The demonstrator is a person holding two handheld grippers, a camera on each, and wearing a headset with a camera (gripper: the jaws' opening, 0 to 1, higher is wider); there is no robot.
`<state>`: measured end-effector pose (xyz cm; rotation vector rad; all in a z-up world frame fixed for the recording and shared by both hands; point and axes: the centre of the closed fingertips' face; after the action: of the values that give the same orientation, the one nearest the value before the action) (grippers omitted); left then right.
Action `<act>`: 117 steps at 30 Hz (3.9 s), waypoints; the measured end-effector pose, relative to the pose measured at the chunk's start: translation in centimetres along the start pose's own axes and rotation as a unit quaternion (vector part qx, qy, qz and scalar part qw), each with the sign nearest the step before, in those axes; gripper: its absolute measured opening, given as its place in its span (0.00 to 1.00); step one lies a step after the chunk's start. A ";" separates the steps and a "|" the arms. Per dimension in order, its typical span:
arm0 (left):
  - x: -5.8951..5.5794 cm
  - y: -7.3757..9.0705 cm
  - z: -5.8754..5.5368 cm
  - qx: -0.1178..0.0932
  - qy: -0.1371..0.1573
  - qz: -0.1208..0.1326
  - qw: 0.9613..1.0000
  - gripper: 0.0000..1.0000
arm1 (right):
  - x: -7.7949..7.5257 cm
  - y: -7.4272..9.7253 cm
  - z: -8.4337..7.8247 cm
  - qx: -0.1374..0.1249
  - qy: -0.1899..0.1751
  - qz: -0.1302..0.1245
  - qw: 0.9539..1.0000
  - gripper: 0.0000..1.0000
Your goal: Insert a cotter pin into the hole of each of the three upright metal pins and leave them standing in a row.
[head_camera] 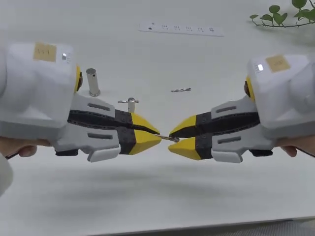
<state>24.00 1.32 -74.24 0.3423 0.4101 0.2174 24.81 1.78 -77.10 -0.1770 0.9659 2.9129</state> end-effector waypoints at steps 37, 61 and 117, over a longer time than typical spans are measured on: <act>1.1 1.1 -3.4 0.067 0.016 0.002 0.998 0.01 | 1.5 -0.6 0.0 0.013 0.024 0.045 0.999 0.04; 7.2 4.8 -3.1 0.013 0.026 0.131 0.991 0.38 | -0.7 -2.2 -0.3 0.007 -0.009 -0.003 1.000 0.04; 12.9 5.8 -9.0 -0.006 0.120 0.220 0.968 0.13 | -3.6 -8.5 -0.1 0.049 -0.044 -0.007 0.998 0.04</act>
<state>30.99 12.67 -84.39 0.3949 0.5687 0.7004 29.22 8.40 -81.76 -0.0507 1.0850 2.8256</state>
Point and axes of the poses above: the centre of the closed fingertips' face, and the gripper's own axes: y roughly backward along the fingers, x roughly to its left, z roughly out of its top, and after that the axes turned 15 degrees about y, right-handed
